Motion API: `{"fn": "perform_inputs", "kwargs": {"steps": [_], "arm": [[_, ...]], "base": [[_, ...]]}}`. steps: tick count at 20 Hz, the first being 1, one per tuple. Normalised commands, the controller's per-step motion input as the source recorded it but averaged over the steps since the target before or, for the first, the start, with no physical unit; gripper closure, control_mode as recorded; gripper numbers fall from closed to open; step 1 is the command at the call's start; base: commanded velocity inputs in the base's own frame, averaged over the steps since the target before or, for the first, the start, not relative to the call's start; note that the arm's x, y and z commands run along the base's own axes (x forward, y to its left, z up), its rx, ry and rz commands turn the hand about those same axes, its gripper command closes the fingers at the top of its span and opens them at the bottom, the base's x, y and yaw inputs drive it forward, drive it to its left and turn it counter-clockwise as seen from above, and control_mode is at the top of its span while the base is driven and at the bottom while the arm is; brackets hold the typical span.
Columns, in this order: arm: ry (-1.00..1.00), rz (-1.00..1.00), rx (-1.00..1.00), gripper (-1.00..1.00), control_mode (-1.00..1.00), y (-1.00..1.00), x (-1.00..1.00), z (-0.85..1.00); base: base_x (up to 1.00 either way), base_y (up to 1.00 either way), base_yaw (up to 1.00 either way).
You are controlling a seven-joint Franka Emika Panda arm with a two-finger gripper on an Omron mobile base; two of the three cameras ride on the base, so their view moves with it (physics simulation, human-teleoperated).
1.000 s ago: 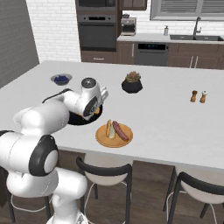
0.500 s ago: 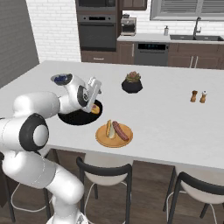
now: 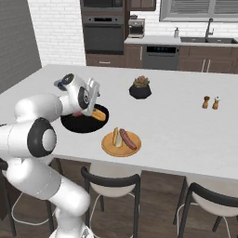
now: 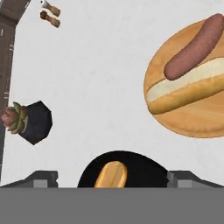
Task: Place one bun and one sausage from the bowl on each plate.
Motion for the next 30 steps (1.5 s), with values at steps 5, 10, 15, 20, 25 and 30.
{"fn": "perform_inputs", "kwargs": {"steps": [5, 10, 15, 20, 25, 30], "arm": [[0.17, 0.86, -0.16, -1.0, -1.0, 0.02, -0.16, 0.03], [0.3, 0.61, -0.15, -1.0, -1.0, 0.07, 0.14, 0.0], [0.49, 0.25, -0.26, -1.0, -1.0, 0.47, 0.43, 0.29], [0.1, 0.27, -0.27, -1.0, -1.0, 0.26, 0.12, -0.13], [0.03, 0.95, -0.17, -1.0, -1.0, -0.04, -0.06, -0.48], [0.0, 0.97, -0.12, -1.0, -1.0, -0.08, -0.15, -0.46]], "base": [[0.0, 0.0, 0.0], [0.0, 0.0, 0.0], [0.0, 0.0, 0.0], [0.0, 0.0, 0.0], [0.0, 0.0, 0.0], [0.0, 0.0, 0.0]]}}
